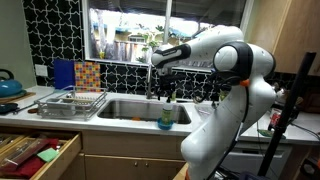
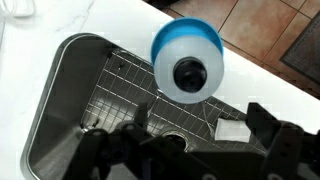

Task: Pick up the green bottle next to the blue bowl and put it in the blue bowl and then move the blue bowl to the left of the green bottle near the window sill

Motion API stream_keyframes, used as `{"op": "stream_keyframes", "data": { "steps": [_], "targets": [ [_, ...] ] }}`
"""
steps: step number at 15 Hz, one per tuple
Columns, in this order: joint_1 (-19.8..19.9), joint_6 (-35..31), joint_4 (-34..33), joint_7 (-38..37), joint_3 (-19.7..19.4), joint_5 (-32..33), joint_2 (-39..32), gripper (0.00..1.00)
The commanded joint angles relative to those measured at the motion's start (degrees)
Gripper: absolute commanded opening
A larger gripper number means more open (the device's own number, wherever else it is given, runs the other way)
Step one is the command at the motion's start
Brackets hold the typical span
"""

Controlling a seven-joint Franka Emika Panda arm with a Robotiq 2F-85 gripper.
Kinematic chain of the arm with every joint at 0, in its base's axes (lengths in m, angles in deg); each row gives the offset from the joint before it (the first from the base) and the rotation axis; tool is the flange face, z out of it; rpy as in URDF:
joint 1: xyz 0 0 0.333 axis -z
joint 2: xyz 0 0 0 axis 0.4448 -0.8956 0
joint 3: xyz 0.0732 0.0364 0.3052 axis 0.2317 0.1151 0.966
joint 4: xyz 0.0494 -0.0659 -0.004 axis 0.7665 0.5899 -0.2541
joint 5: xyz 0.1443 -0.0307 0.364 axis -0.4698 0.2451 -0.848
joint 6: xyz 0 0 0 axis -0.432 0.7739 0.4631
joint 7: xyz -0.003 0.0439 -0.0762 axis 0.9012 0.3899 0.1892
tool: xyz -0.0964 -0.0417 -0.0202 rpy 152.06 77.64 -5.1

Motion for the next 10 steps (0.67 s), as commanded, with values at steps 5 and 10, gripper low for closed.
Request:
{"op": "stream_keyframes", "data": {
  "steps": [5,10],
  "targets": [
    [1.4,-4.0,-6.9,-0.4,-4.8,-11.3,-11.9,1.0],
    [3.7,-0.7,-9.6,-4.3,-6.4,-14.7,-19.3,1.0]
  ]
}}
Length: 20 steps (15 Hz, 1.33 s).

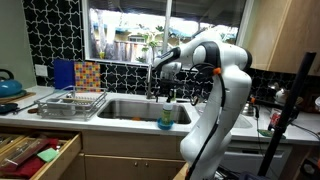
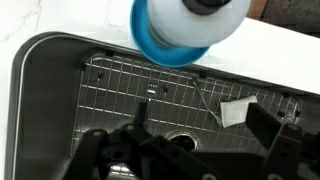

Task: Pick up the green bottle next to the blue bowl and put it in the blue bowl and then move the blue bowl to the left of the green bottle near the window sill

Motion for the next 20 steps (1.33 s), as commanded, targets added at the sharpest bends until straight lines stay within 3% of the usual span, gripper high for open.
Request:
{"op": "stream_keyframes", "data": {
  "steps": [1,6,10,13,20],
  "targets": [
    [1.0,0.4,-0.5,-0.4,0.2,-0.8,-1.6,1.0],
    [1.5,0.8,-1.7,-1.4,-0.1,-1.5,-4.7,1.0],
    [1.6,0.4,-1.1,-12.9,0.6,-2.0,-6.2,1.0],
    [1.8,1.5,-1.0,-9.7,0.2,-0.5,-7.0,1.0],
    [3.5,1.0,2.7,10.5,-1.6,3.3,-6.3,1.0]
  ]
}}
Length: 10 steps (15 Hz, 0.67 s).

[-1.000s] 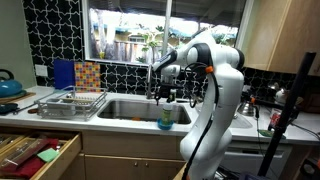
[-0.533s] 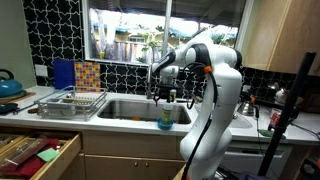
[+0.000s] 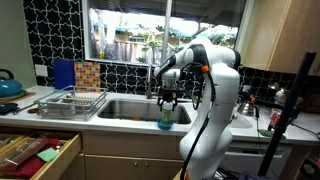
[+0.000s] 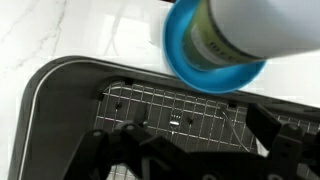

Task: Pick up the green bottle next to the blue bowl and put it in the blue bowl and then move the blue bowl to the left of the green bottle near the window sill

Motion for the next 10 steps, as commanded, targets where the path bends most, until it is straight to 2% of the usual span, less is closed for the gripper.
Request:
{"op": "stream_keyframes", "data": {
  "steps": [1,2,3,7,10],
  "targets": [
    [1.5,-1.7,2.6,9.8,-1.1,1.6,1.2,1.0],
    [1.8,-2.4,3.1,11.6,-1.4,1.1,1.4,1.0],
    [1.3,-0.6,1.0,7.8,-0.7,0.8,0.0,1.0],
    [1.7,-0.8,1.2,10.6,-1.2,0.8,0.1,1.0],
    [1.5,-1.1,1.5,20.0,-1.2,0.7,-0.5,1.0]
  ]
}}
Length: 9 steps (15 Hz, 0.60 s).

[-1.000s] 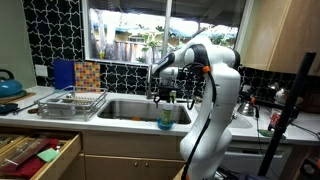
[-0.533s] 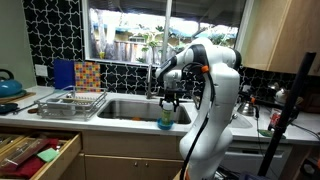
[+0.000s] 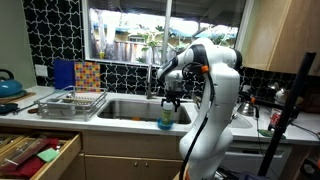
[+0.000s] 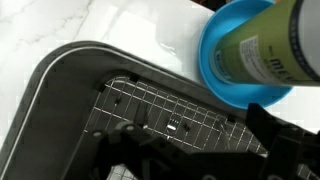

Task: Pick up the green bottle next to the blue bowl and put it in the blue bowl and then move the blue bowl to the left of the green bottle near the window sill

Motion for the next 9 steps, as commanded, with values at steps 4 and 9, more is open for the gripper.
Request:
{"op": "stream_keyframes", "data": {
  "steps": [4,9],
  "targets": [
    [0.4,-1.0,0.7,17.3,-0.5,-1.4,-0.8,1.0],
    [0.9,-0.1,0.8,27.0,-1.2,-3.9,-1.9,1.0]
  ]
}}
